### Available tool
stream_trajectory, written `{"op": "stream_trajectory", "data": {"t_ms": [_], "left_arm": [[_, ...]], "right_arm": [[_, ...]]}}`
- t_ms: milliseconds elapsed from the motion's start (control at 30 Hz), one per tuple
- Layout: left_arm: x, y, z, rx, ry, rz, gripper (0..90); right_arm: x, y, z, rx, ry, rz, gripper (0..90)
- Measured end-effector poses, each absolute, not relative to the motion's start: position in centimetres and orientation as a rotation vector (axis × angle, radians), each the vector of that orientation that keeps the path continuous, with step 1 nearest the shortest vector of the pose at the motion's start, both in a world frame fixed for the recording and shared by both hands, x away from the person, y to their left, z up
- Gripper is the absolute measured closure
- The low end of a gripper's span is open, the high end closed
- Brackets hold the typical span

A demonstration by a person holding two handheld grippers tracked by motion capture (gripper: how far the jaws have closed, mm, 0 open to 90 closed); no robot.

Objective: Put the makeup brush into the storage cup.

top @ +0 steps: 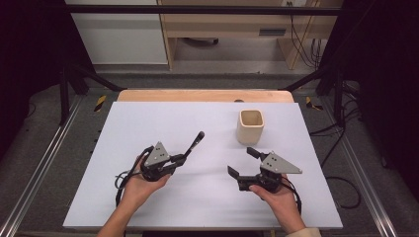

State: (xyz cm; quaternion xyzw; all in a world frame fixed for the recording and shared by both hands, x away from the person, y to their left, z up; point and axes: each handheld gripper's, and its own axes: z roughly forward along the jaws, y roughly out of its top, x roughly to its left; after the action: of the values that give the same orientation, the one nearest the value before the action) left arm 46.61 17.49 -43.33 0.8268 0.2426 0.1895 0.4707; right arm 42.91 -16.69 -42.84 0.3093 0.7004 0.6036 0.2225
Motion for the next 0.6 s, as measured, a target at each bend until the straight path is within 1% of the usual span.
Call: {"op": "stream_trajectory", "data": {"t_ms": [233,367,400,433,467,500,600], "left_arm": [[45.8,16.7,-44.1,1.982,0.592,0.458,79.1],[45.3,16.0,-44.3,1.954,0.590,0.448,79.2],[45.1,15.7,-44.4,1.953,0.586,0.444,79.2],[44.8,15.2,-44.5,1.962,0.571,0.446,79.1],[44.8,15.2,-44.5,1.962,0.571,0.446,79.2],[44.5,14.8,-44.6,1.961,0.560,0.440,79.2],[44.2,14.3,-44.8,1.962,0.548,0.436,79.2]], "right_arm": [[44.4,-15.3,-42.1,0.902,1.950,1.746,12.0],[44.1,-15.0,-42.1,0.924,1.949,1.778,17.5],[44.1,-15.0,-42.1,0.924,1.949,1.778,17.5],[43.9,-14.8,-42.2,0.926,1.947,1.796,22.1],[43.9,-14.8,-42.2,0.926,1.947,1.796,22.1],[43.7,-14.5,-42.3,0.917,1.963,1.802,25.9],[43.6,-14.0,-42.6,0.904,1.985,1.811,30.8]]}}
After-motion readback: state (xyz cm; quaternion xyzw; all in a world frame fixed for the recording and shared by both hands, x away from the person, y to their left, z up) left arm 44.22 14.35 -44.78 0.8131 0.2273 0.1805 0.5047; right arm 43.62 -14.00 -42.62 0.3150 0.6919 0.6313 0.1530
